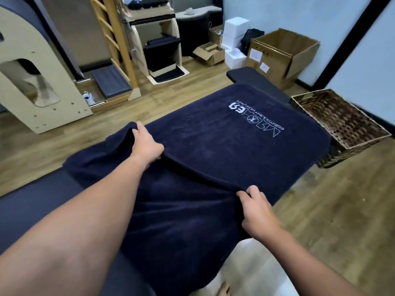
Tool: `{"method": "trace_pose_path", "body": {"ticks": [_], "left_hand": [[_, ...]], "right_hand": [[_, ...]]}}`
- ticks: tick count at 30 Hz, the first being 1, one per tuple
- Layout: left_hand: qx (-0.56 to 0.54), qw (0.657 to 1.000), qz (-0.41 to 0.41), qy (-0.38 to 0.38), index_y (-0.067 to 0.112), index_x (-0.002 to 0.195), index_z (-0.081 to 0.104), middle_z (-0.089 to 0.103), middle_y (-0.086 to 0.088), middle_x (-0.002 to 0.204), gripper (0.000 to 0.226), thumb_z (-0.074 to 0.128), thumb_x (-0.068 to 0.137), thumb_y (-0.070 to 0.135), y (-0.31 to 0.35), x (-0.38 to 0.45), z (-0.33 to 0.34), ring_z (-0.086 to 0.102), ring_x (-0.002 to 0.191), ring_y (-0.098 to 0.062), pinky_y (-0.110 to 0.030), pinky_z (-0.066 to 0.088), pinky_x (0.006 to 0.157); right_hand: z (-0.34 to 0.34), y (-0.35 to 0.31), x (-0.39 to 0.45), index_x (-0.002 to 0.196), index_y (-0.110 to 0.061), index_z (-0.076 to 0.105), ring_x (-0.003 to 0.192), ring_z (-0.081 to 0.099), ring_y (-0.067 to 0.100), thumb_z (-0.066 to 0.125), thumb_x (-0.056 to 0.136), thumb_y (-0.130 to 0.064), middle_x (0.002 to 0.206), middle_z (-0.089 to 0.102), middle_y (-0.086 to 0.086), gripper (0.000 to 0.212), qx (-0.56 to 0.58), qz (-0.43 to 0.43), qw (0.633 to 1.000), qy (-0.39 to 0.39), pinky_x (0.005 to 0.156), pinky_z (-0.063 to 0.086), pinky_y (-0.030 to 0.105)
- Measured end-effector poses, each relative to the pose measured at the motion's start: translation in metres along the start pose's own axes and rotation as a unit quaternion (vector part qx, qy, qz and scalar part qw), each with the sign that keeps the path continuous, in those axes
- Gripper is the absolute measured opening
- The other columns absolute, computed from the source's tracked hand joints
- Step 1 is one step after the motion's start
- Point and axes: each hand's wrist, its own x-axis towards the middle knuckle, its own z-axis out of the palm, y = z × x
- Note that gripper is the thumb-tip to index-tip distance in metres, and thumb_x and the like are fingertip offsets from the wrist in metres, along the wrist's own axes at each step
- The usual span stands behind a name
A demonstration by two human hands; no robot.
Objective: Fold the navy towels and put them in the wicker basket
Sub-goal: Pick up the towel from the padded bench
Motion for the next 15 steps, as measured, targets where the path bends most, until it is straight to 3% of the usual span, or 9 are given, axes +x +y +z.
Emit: {"method": "trace_pose_path", "body": {"ticks": [4, 7, 15], "left_hand": [[0.001, 1.0, 0.016, 0.003, 0.03, 0.159, -0.003, 0.001, 0.007, 0.164, 0.113, 0.064, 0.076, -0.007, 0.04, 0.006, 0.045, 0.062, 0.086, -0.026, -0.045, 0.064, 0.063], [0.002, 0.999, 0.037, -0.002, 0.031, 0.157, 0.004, 0.006, 0.003, 0.163, 0.11, 0.065, 0.074, -0.006, 0.061, 0.018, 0.073, 0.063, 0.085, -0.026, -0.048, 0.064, 0.064], [0.012, 0.999, 0.039, -0.029, 0.032, 0.159, -0.011, -0.014, 0.011, 0.166, 0.117, 0.064, 0.078, -0.006, 0.115, 0.074, 0.154, 0.062, 0.097, -0.026, -0.048, 0.064, 0.072]], "right_hand": [[-0.019, 0.055, 0.025, 0.15, -0.03, 0.036, 0.097, 0.036, 0.024, 0.048, 0.084, -0.005, 0.123, 0.038, 0.0, 0.071, -0.06, 0.02, 0.998, 0.012, 0.089, 0.048, 0.039], [-0.032, 0.093, 0.047, 0.152, -0.031, 0.038, 0.091, 0.026, 0.022, 0.042, 0.086, -0.001, 0.123, 0.042, 0.001, 0.073, -0.039, 0.035, 0.998, 0.025, 0.092, 0.046, 0.033], [-0.06, 0.164, 0.11, 0.153, -0.029, 0.035, 0.103, 0.041, 0.024, 0.045, 0.088, 0.001, 0.129, 0.045, -0.005, 0.072, -0.055, 0.025, 0.998, 0.032, 0.091, 0.048, 0.032]]}}
